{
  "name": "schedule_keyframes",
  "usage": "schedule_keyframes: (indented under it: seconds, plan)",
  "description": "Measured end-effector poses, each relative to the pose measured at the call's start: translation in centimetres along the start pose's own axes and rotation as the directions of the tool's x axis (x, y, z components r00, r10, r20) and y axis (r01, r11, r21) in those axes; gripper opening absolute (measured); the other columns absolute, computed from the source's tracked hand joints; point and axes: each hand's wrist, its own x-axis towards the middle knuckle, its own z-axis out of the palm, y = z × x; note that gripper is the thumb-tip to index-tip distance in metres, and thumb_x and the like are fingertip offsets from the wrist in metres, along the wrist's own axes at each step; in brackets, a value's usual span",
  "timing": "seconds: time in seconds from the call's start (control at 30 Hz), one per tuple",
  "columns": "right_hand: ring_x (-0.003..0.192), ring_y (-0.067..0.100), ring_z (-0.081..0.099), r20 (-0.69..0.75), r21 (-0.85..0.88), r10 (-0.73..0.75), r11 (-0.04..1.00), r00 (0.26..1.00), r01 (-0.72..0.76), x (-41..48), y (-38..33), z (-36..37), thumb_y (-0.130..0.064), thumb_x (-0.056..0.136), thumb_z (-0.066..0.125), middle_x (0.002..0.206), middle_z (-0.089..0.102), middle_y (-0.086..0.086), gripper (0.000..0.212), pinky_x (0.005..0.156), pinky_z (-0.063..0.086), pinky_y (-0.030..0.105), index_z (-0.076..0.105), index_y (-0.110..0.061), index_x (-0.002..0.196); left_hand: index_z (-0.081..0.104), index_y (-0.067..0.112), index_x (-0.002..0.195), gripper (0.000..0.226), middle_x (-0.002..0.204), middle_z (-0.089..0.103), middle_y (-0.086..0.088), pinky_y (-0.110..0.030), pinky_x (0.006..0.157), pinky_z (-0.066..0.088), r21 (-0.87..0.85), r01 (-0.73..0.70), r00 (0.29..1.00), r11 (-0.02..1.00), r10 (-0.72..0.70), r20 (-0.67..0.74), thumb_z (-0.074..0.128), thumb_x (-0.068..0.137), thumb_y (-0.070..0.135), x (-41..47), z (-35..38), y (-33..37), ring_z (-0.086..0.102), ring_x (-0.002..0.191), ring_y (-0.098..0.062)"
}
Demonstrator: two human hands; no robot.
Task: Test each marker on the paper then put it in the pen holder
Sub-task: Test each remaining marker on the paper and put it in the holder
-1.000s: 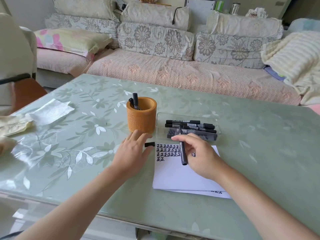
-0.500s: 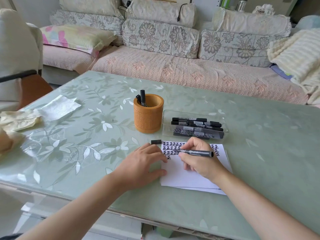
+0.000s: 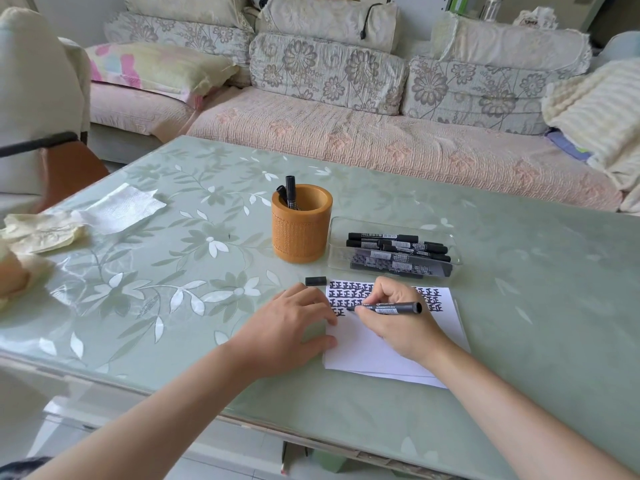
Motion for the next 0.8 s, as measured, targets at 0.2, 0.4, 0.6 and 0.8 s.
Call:
schedule_keyframes:
  seconds: [0.2,0.4,0.6,0.8]
  plan:
    - [0.051,0.010,0.042,0.019,-0.055,-0.027,0.998,0.999,0.028,0.08,0.06,-0.02,-0.013,0.081,0.075,0.060,0.057,-0.010,0.030,0.048,0.033,0.024,0.052,-0.022,0.065,0.063,0.034,0.102,0.026,0.108,0.054,0.016,-0.027,0.089,0.044,0.001,0.006,1.000,1.000,-0.006,-0.004,0.056,0.085,0.052,0.03,0.02,0.08,0.047,0.104,-0.008]
    - [0.053,0.011,0.040,0.031,-0.066,-0.059,0.996,0.998,0.061,0.03,0.17,-0.15,-0.007,0.080,0.071,0.062,0.053,-0.001,0.030,0.048,0.033,0.023,0.047,-0.019,0.067,0.063,0.034,0.102,0.026,0.107,0.053,0.017,-0.027,0.089,0.044,0.001,0.010,1.000,1.000,-0.010,-0.008,0.056,0.084,0.053,-0.02,0.02,0.03,0.047,0.103,-0.007]
    - [0.058,0.009,0.042,0.043,-0.101,-0.106,0.989,0.993,0.110,-0.23,0.16,-0.19,-0.008,0.079,0.072,0.062,0.052,-0.009,0.027,0.053,0.035,0.025,0.048,-0.015,0.068,0.064,0.033,0.101,0.026,0.106,0.054,0.016,-0.028,0.087,0.045,-0.005,0.007,1.000,1.000,-0.007,-0.012,0.056,0.084,0.052,0.07,0.10,0.05,0.047,0.101,-0.008]
    - [0.060,0.011,0.044,0.065,-0.058,-0.103,0.993,0.993,0.107,-0.09,0.18,-0.43,-0.009,0.077,0.071,0.062,0.053,-0.009,0.024,0.056,0.035,0.027,0.048,-0.013,0.068,0.063,0.034,0.100,0.025,0.106,0.053,0.016,-0.029,0.085,0.046,-0.011,0.002,1.000,1.000,-0.002,-0.012,0.057,0.084,0.052,0.11,0.07,0.02,0.047,0.100,-0.008]
